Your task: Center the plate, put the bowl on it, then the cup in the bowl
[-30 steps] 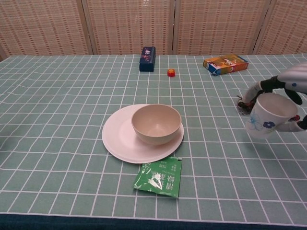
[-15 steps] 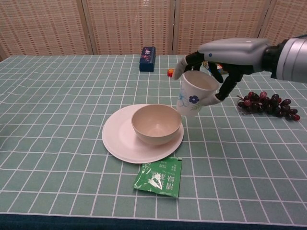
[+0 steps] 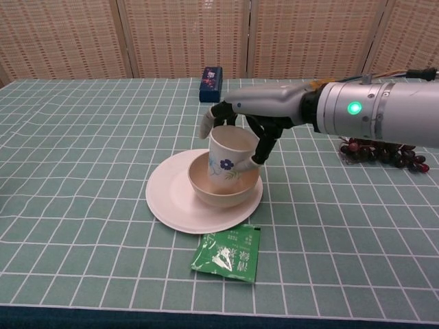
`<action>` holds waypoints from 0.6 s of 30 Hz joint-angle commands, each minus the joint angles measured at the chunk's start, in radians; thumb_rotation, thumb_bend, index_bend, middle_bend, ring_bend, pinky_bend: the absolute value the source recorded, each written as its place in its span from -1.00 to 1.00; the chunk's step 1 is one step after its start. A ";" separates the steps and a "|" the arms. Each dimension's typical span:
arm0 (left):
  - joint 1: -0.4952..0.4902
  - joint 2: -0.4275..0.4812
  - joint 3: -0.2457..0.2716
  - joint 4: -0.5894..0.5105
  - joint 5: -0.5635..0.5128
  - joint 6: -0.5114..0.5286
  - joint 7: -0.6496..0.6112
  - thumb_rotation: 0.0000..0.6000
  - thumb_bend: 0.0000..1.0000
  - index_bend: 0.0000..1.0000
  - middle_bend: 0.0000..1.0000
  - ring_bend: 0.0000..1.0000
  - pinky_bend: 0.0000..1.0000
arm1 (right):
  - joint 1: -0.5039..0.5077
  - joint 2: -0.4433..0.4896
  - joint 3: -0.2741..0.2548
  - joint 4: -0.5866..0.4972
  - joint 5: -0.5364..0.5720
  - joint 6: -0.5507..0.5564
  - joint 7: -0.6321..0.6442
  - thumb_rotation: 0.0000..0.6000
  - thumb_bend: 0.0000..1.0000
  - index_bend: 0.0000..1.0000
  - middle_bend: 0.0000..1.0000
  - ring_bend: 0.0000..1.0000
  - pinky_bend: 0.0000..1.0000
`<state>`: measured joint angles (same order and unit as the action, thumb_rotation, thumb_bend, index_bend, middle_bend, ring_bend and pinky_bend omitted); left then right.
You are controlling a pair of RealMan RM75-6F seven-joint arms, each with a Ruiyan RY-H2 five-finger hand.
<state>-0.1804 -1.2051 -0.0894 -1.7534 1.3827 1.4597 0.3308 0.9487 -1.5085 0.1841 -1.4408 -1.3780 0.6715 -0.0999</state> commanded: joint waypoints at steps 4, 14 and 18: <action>-0.001 -0.003 0.000 0.004 0.001 -0.003 -0.004 1.00 -0.72 -0.61 -0.64 -0.64 -0.43 | 0.019 -0.030 -0.011 0.029 0.020 -0.014 -0.011 1.00 -0.52 -0.51 -0.40 -0.43 0.04; 0.002 -0.003 0.002 0.010 0.000 -0.007 -0.017 1.00 -0.72 -0.62 -0.65 -0.64 -0.44 | 0.036 -0.023 -0.023 0.021 0.050 -0.025 -0.033 1.00 -0.55 -0.85 -0.73 -0.74 -0.33; 0.001 -0.001 0.001 0.012 0.000 -0.008 -0.022 1.00 -0.72 -0.62 -0.65 -0.64 -0.44 | 0.014 0.026 -0.021 -0.030 0.033 0.027 -0.027 1.00 -0.55 -0.99 -0.83 -0.80 -0.39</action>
<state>-0.1791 -1.2058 -0.0888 -1.7418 1.3828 1.4513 0.3085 0.9743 -1.5039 0.1620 -1.4500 -1.3365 0.6775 -0.1296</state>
